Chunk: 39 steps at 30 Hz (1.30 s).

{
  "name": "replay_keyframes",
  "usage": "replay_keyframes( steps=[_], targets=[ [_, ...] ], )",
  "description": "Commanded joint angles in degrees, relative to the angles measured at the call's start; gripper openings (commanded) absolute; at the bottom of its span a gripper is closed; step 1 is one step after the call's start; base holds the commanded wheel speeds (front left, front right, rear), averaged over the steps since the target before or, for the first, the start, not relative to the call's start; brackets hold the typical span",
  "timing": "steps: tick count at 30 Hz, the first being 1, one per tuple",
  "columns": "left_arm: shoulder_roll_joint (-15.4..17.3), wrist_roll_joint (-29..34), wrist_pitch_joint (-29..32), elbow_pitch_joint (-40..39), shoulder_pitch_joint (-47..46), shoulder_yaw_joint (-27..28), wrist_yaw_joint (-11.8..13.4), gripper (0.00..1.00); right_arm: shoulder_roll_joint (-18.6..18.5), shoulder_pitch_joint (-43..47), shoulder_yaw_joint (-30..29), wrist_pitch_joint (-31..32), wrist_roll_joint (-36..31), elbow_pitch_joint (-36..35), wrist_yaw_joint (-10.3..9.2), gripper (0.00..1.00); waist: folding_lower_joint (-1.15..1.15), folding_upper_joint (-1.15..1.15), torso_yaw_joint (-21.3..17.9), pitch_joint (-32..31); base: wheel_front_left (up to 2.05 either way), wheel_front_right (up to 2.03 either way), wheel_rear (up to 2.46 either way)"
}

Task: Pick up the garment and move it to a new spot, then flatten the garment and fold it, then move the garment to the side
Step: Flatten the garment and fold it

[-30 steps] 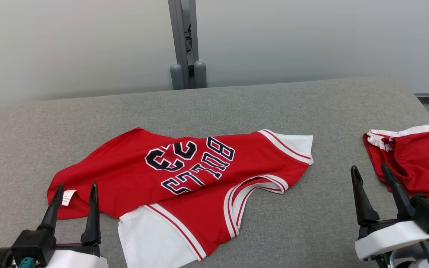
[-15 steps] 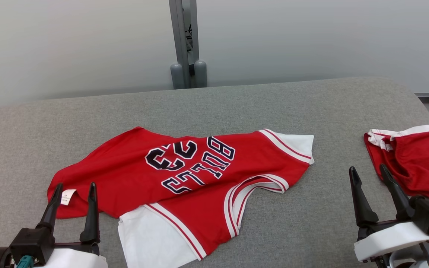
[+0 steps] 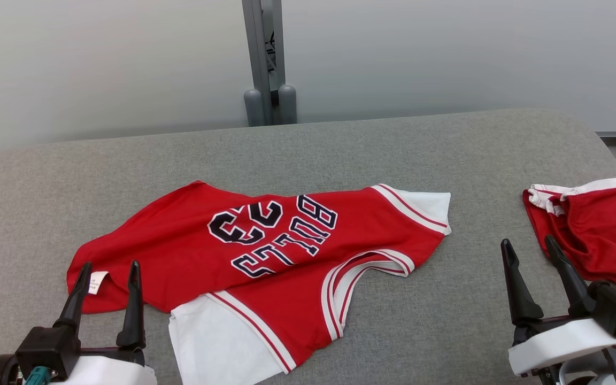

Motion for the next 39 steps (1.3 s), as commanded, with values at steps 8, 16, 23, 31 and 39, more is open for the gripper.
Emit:
replay_keyframes(
  steps=[8,16,23,31,39],
  targets=[
    [0.27,-0.35,0.3,-0.47,0.24,-0.24,0.61,1.0,-0.32,-0.5,-0.38,-0.44,0.45,0.33,0.02,1.0,0.0,0.0,-0.14,-0.03,0.0,0.0,0.0],
    [0.24,-0.51,0.19,-0.7,-0.87,-0.74,0.47,1.0,-0.18,-0.43,2.86,0.75,-0.7,0.36,0.02,1.0,0.0,0.0,2.26,-0.08,0.0,0.0,0.0],
    [0.5,-0.79,0.02,-0.9,-2.1,-0.95,-0.14,1.0,-0.24,-3.49,17.63,3.44,-2.0,3.23,0.02,1.0,0.0,0.0,7.21,1.29,0.0,0.0,0.0],
    [-0.69,-1.41,-0.78,0.59,-4.09,-2.01,-0.85,1.0,-1.19,-11.61,39.38,4.94,1.08,14.6,0.01,1.0,0.0,0.0,14.7,3.61,0.0,0.0,0.0],
    [-1.68,-2.02,-1.88,3.21,-5.93,-2.68,-2.05,1.0,-1.01,-21.1,53.23,4.81,3.39,29.01,0.01,1.0,0.0,0.0,18.74,5.53,0.0,0.0,0.0]
  ],
)
